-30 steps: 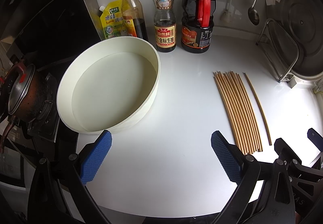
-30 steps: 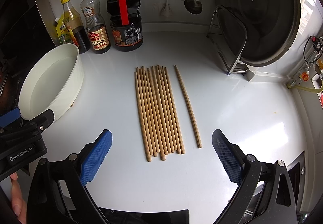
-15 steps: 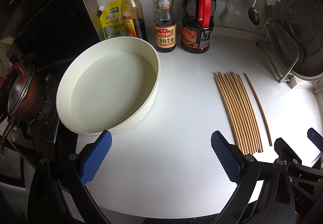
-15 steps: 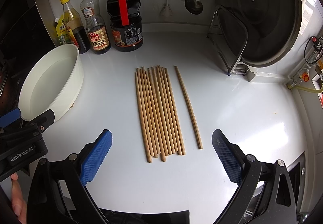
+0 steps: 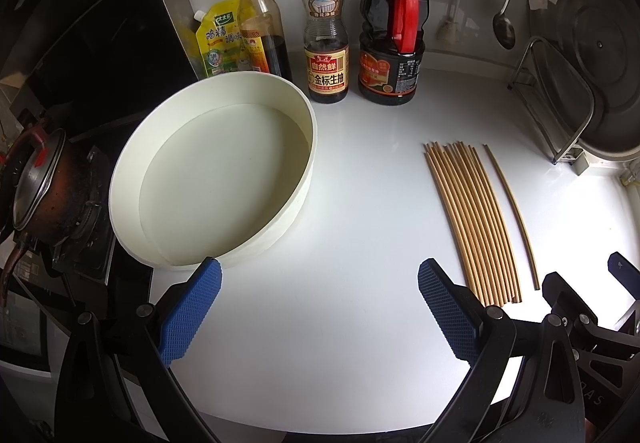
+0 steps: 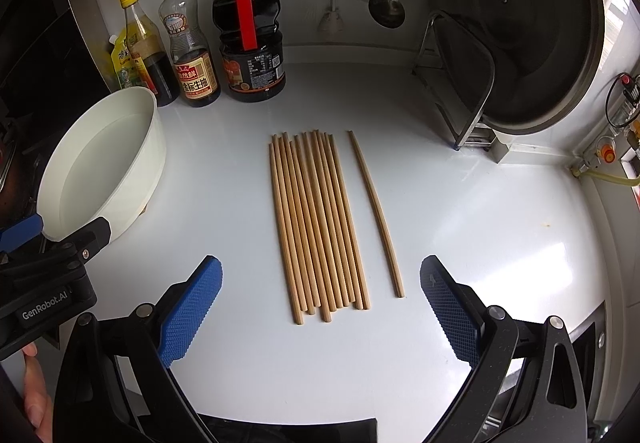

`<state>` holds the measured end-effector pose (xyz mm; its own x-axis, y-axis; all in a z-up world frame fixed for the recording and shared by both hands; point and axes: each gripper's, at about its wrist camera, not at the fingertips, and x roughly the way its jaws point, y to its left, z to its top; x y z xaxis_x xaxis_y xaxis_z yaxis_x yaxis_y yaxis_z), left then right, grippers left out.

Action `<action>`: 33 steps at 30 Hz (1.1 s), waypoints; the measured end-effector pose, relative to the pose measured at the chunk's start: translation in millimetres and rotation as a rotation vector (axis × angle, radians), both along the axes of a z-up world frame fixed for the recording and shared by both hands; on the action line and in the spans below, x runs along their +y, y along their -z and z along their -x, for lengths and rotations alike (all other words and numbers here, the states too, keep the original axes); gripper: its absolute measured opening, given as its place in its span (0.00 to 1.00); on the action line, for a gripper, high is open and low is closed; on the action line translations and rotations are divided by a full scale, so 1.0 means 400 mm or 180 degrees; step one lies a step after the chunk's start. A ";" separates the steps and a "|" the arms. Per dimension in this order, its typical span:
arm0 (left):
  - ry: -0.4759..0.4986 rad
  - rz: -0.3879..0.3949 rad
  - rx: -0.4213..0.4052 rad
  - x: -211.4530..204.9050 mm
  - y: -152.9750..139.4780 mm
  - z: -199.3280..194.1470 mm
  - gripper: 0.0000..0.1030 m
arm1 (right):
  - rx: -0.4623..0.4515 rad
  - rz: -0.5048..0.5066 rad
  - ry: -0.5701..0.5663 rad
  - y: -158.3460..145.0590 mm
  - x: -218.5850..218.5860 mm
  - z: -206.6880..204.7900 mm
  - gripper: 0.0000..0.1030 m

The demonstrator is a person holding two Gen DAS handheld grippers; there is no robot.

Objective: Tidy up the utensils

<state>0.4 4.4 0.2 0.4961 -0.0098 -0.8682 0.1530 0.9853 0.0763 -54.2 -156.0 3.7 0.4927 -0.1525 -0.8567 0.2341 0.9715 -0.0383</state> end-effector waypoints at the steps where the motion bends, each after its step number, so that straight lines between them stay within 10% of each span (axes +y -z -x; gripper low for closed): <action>1: 0.0001 -0.0001 -0.0001 -0.002 0.002 -0.003 0.94 | -0.0001 -0.0002 -0.0002 0.000 0.001 0.000 0.92; 33: 0.0214 0.0346 0.0227 -0.117 0.150 -0.064 0.94 | -0.0011 -0.0112 -0.0063 0.118 -0.154 -0.041 0.92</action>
